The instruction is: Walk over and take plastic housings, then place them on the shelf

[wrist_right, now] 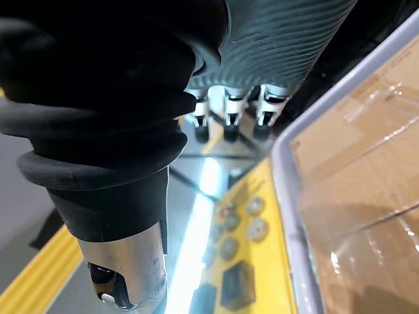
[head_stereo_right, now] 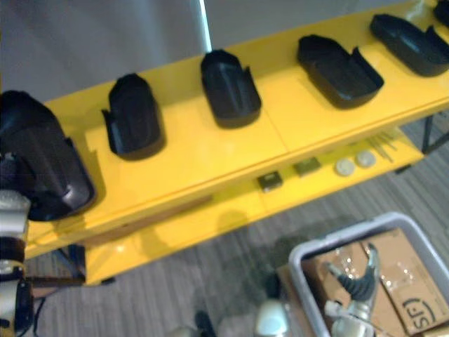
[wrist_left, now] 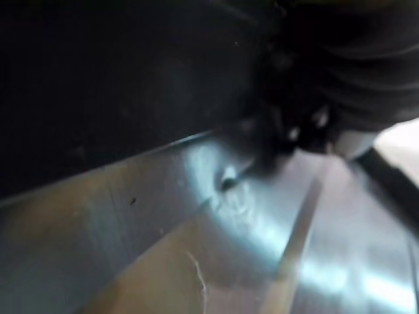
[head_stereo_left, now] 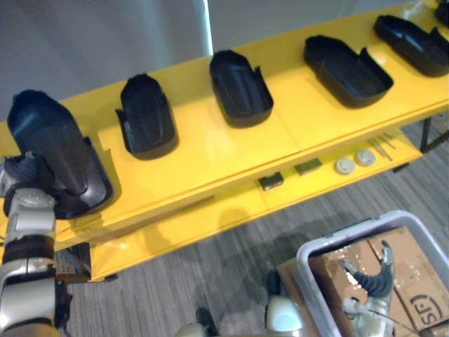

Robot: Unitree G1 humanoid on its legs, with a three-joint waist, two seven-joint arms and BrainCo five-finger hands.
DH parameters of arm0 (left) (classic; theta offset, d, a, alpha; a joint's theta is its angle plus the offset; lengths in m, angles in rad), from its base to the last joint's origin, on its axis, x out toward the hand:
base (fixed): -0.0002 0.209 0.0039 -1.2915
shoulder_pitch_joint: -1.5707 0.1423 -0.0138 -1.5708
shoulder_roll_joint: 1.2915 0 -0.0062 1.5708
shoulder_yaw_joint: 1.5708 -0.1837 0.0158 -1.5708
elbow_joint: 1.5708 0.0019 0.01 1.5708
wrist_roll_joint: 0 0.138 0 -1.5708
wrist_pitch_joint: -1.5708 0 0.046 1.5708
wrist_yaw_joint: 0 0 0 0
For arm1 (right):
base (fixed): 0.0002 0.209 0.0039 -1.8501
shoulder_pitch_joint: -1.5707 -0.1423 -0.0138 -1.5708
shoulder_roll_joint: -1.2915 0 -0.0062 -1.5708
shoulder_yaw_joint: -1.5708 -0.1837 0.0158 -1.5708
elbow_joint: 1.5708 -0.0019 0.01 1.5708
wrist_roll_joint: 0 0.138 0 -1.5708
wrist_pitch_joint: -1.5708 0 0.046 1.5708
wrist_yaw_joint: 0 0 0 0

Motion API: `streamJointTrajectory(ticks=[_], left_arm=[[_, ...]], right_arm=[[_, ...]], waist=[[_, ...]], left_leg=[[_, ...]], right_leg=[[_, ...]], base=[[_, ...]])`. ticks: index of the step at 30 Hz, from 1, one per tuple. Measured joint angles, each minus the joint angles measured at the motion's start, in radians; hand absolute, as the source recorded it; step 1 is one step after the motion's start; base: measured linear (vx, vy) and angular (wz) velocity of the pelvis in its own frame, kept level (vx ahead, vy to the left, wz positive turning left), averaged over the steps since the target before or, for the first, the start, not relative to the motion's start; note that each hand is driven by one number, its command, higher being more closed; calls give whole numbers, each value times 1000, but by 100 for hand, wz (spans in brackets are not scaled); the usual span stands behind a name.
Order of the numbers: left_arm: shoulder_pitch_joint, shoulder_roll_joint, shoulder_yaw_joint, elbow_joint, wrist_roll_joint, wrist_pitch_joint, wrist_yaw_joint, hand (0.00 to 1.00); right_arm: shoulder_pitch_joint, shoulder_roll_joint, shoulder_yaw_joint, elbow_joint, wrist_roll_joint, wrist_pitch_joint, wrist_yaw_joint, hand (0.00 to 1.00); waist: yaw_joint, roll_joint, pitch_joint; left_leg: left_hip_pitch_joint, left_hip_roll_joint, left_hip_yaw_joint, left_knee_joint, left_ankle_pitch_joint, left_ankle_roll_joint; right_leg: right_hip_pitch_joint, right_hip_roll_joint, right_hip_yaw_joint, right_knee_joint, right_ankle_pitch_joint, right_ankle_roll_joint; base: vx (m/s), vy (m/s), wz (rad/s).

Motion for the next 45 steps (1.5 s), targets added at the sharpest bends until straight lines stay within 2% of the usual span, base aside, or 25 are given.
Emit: streamJointTrajectory(ticks=[3,8,9,12,19,23,26,30,32,33,36,39,41,42,44,45], left_arm=[[-54,6,0,35,-15,28,-18,100],[-116,43,0,69,-50,67,-20,100],[-127,45,0,69,-50,74,-20,0],[-137,61,0,83,-50,99,-15,0],[-139,64,-2,111,-50,120,27,0],[-139,64,-2,111,-82,135,89,0],[-140,64,0,111,-122,117,160,0],[-141,69,6,87,-161,36,261,0],[-141,97,17,37,-165,-53,322,0],[-141,102,19,26,-164,-80,335,0],[-126,108,19,-54,-157,-227,381,0],[-65,94,26,-193,-154,-306,420,0],[15,20,92,-404,-145,-385,451,0],[37,-3,105,-463,-146,-395,454,0],[189,-134,157,-733,-156,-444,448,0],[264,-193,170,-823,-153,-451,446,0]], right_arm=[[-21,-9,26,-46,9,-11,-3,0],[-32,-18,58,-107,30,-16,-19,0],[-33,-18,60,-115,30,-17,-21,0],[-51,-23,81,-117,30,-16,-21,0],[-54,-23,98,-171,41,-17,-23,0],[-54,-23,107,-179,42,-48,-41,0],[-53,-23,115,-190,28,-78,-46,0],[-42,-22,139,-201,19,-139,-89,0],[-27,-22,160,-246,-15,-188,-119,0],[-24,-22,162,-254,-30,-201,-134,0],[-20,-22,178,-305,-89,-256,-220,0],[-33,-22,179,-392,-88,-301,-236,0],[-73,-34,183,-468,-88,-332,-223,0],[-89,-37,185,-484,-84,-332,-210,0],[-161,-58,226,-519,12,-330,-115,0],[-187,-58,243,-526,43,-320,-77,0]], waist=[[-5,0,48],[-8,-9,92],[-8,-11,104],[-13,-17,134],[-19,-22,147],[-21,-22,147],[-17,-22,147],[-13,-22,142],[-7,-20,127],[-7,-19,115],[-3,-14,16],[6,-9,-47],[37,0,-90],[39,1,-95],[59,13,-131],[72,21,-139]], left_leg=[[-12,4,2,18,0,0],[-48,17,1,43,-2,-1],[-52,20,-1,56,-4,-2],[-55,28,0,72,-16,-3],[-84,38,0,108,-28,-4],[-82,40,0,113,-29,-4],[-68,42,4,117,-29,-4],[-22,43,9,101,-29,-5],[4,41,18,78,-31,-8],[4,40,17,72,-31,-8],[35,35,6,50,-27,-12],[73,31,-5,19,-25,-16],[104,28,-18,-8,-22,-19],[107,28,-33,-9,-21,-19],[107,20,-84,-23,-14,-14],[108,18,-95,-28,-12,-14]], right_leg=[[-5,0,7,13,-5,-8],[-41,5,16,36,-9,-14],[-41,5,19,40,-10,-16],[-41,9,24,46,-12,-17],[-74,12,37,75,-15,-21],[-72,14,40,76,-15,-21],[-66,16,47,77,-15,-21],[-16,22,47,64,-15,-22],[12,25,46,37,-12,-17],[17,25,45,28,-10,-14],[78,28,20,-39,7,-8],[131,30,-5,-78,9,-5],[170,30,-25,-94,9,-5],[184,28,-40,-100,9,-4],[218,19,-96,-116,9,-4],[232,17,-117,-118,9,-4]], base=[[-12,-5,0],[-21,-18,0],[-45,-12,1],[-63,-15,-2],[-39,-11,-2],[-6,-2,-1],[-7,-3,-4],[-16,4,-4],[-11,5,-2],[16,6,4],[97,6,13],[116,1,15],[94,12,21],[56,7,45],[38,15,67],[31,12,57]])
